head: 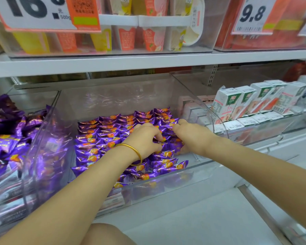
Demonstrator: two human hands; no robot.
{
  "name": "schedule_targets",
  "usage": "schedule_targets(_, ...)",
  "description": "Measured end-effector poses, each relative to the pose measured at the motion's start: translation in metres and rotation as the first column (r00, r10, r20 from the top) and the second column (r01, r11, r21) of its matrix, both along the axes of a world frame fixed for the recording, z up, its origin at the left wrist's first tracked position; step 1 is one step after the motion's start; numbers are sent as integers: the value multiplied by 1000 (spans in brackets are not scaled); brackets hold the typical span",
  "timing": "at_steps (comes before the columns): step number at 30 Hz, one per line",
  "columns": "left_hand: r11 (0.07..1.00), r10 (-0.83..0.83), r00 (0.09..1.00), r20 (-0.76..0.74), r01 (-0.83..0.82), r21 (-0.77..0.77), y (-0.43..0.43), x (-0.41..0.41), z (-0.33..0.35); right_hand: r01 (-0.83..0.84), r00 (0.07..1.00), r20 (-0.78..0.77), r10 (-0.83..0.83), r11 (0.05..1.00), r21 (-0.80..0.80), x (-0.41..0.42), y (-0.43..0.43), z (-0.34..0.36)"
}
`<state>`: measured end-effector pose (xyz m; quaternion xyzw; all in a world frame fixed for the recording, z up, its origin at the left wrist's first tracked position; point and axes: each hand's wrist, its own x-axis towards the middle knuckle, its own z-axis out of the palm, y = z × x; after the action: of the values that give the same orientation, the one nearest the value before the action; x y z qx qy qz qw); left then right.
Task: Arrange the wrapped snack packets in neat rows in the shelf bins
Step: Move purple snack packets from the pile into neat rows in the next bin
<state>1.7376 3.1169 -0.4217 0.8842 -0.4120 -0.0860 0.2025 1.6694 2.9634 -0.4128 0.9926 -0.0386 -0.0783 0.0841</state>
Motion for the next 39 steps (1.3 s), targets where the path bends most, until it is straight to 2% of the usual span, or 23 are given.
schedule_targets(5,998,30,999,28,-28,-47,18,-9,21,-30,999,38,29,999,18,-4,-2,-1)
schedule_targets(8,987,25,997,77,-13,-159,39,-22,40,-15,997,82,9,997,72,-6,4,7)
schedule_targets(12,904,113,987,112,-55,-424,87,-39,62,-113,941,338,17,958,265,-6,48,38)
schedule_targets(14,836,221,969,107,-132,-532,121,-40,70,-239,873,488,23,891,385,-4,90,59)
schedule_targets(16,790,339,934,117,-215,-574,160,-37,74,-372,819,572,46,801,469,0,137,75)
schedule_targets(19,768,503,851,151,-360,-529,221,-28,72,-523,768,628,122,686,506,12,203,86)
schedule_targets(21,752,587,786,196,-439,-491,258,-26,68,-562,770,607,198,661,497,28,237,83)
schedule_targets(23,748,628,740,242,-487,-451,289,-27,68,-561,795,530,295,691,456,45,261,78)
schedule_targets(27,852,523,750,404,-457,-255,338,-34,73,-514,855,265,445,789,336,66,298,64)
schedule_targets(29,856,513,738,438,-475,-204,359,-38,73,-522,852,284,440,758,390,65,315,57)
schedule_targets(33,772,621,622,477,-588,-241,397,-50,72,-445,894,311,324,545,710,47,349,46)
schedule_targets(35,736,663,598,450,-631,-245,410,-57,71,-448,892,329,311,501,740,38,362,39)
schedule_targets(39,741,660,657,364,-651,-167,415,-67,55,-494,866,355,352,487,720,27,379,28)
